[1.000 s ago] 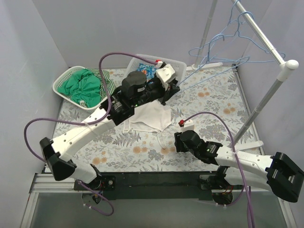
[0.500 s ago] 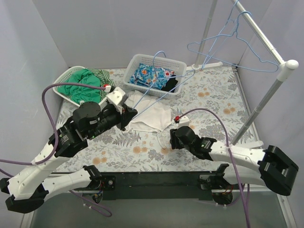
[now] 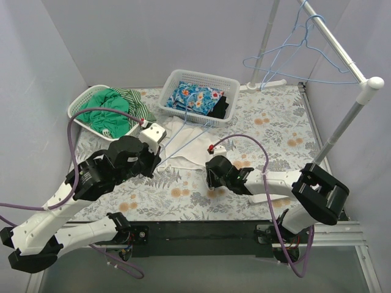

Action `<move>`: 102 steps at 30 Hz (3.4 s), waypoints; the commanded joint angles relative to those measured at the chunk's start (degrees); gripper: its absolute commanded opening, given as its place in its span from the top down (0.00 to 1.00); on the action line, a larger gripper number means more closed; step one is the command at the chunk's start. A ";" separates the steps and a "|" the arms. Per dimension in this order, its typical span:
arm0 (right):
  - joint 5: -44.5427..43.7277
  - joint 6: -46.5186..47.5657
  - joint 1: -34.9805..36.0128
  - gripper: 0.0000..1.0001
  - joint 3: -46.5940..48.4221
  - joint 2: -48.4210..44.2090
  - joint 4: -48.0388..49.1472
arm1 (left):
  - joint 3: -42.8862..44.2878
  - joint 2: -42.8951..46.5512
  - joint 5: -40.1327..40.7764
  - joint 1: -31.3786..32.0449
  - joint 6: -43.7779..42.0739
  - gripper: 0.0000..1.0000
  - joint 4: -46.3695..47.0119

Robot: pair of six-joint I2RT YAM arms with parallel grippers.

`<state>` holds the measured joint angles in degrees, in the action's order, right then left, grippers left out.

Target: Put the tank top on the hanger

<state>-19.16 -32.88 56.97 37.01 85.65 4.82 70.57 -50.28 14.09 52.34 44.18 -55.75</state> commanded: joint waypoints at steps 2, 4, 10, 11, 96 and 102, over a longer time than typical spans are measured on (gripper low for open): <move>-1.23 -1.39 -0.11 0.81 2.44 2.86 -1.65 | -2.44 4.83 -0.38 0.13 -0.24 1.00 -0.42; -3.85 -1.04 -0.19 0.97 3.15 2.86 -4.18 | -3.94 7.47 -1.25 0.13 -0.59 1.00 -0.33; -8.70 1.68 -3.52 0.99 4.56 -1.53 -9.47 | -5.61 11.43 -3.01 0.13 -2.43 1.00 -1.20; -8.44 2.29 -4.40 0.99 4.56 -2.14 -10.09 | -5.61 11.61 -3.19 0.13 -2.70 1.00 -1.47; -0.10 5.37 -20.22 0.30 -4.94 -23.60 -10.97 | -38.22 -0.43 -21.91 -1.01 -10.52 1.00 46.52; 1.93 6.60 -21.72 0.26 -2.30 -20.17 -10.97 | -38.48 0.62 -22.00 -1.10 -10.70 1.00 46.43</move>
<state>-19.31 -24.27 36.95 32.80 63.57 -4.47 32.38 -52.34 -9.82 52.05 32.64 -10.72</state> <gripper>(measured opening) 0.723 0.036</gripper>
